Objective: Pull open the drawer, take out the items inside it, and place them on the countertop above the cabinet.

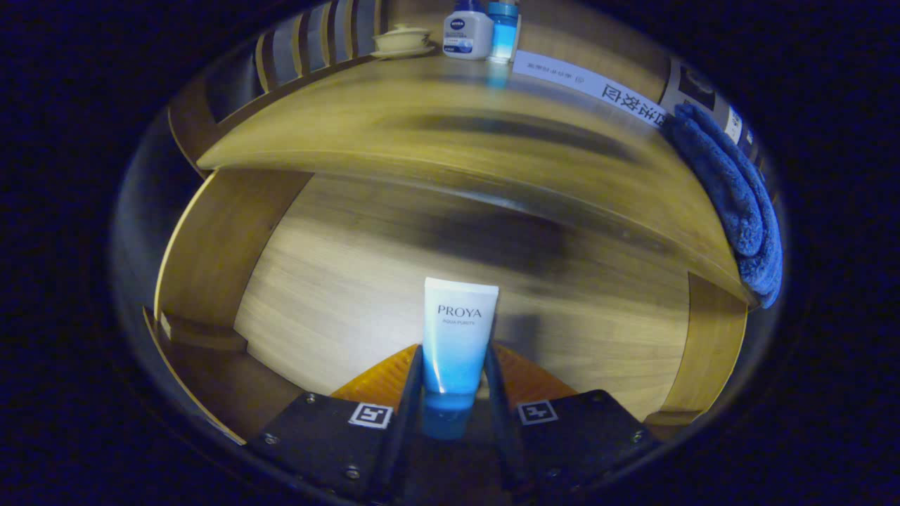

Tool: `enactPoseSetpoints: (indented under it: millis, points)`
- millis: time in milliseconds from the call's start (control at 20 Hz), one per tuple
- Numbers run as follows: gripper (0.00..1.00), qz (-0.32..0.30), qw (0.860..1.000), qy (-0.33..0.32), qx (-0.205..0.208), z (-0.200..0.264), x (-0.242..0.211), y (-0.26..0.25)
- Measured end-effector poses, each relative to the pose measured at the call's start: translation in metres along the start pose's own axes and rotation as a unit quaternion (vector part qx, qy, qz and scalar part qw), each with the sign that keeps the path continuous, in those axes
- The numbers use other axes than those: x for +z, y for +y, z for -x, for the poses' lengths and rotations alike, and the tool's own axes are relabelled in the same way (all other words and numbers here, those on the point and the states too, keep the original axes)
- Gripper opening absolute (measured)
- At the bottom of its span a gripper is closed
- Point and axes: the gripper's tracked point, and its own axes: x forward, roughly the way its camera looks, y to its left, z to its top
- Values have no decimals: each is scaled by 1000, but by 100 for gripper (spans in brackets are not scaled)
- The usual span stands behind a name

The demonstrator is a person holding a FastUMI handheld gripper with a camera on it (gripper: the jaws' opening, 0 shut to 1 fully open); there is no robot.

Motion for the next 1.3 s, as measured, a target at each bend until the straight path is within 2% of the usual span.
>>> enactPoseSetpoints:
  millis: [300,500,550,700,900,1200,1250,1300]
  points:
    - [50,-47,996,-68,23,33,23,1]
    - [50,-72,991,-110,22,51,32,-4]
    - [39,-71,991,-110,20,50,30,-5]
    - [39,-60,992,-106,19,48,21,-4]
    - [40,-43,988,-147,28,64,30,5]
    - [39,-22,972,-229,36,117,65,17]
    - [39,-35,968,-248,14,116,76,8]
    - [20,-59,961,-270,3,134,89,-7]
